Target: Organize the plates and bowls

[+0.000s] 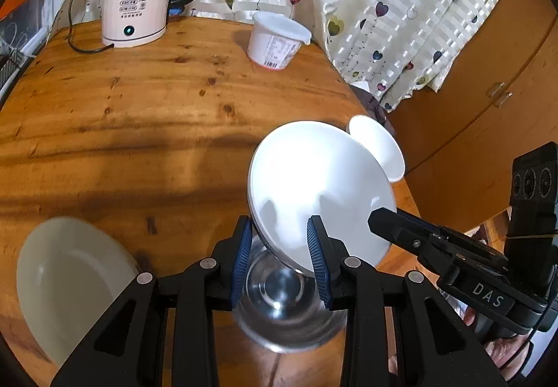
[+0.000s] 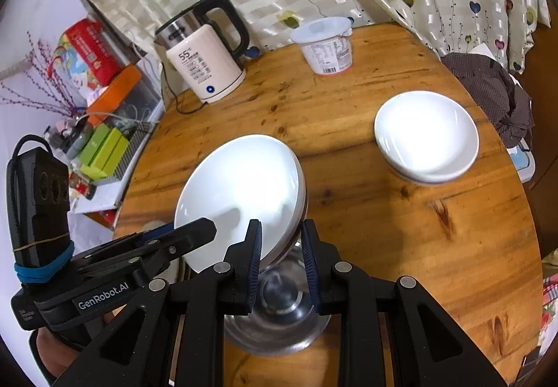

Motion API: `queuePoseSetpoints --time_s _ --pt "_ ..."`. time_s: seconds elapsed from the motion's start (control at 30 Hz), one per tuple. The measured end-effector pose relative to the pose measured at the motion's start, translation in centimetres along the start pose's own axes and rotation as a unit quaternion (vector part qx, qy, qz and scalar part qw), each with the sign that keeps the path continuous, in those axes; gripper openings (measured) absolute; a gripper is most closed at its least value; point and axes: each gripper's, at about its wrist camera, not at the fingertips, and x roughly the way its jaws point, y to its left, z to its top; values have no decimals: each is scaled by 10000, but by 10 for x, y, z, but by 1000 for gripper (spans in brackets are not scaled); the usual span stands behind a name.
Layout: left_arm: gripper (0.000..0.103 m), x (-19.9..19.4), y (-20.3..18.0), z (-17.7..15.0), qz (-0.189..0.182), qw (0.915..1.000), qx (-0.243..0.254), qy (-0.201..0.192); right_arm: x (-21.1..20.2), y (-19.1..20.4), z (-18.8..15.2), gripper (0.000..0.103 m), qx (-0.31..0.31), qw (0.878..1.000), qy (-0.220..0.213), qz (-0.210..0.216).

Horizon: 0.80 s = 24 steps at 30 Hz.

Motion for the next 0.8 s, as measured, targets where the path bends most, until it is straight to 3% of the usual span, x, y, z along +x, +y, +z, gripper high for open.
queuePoseSetpoints --time_s 0.8 --pt "34 -7 -1 -40 88 9998 -74 186 -2 0 -35 22 56 9997 223 67"
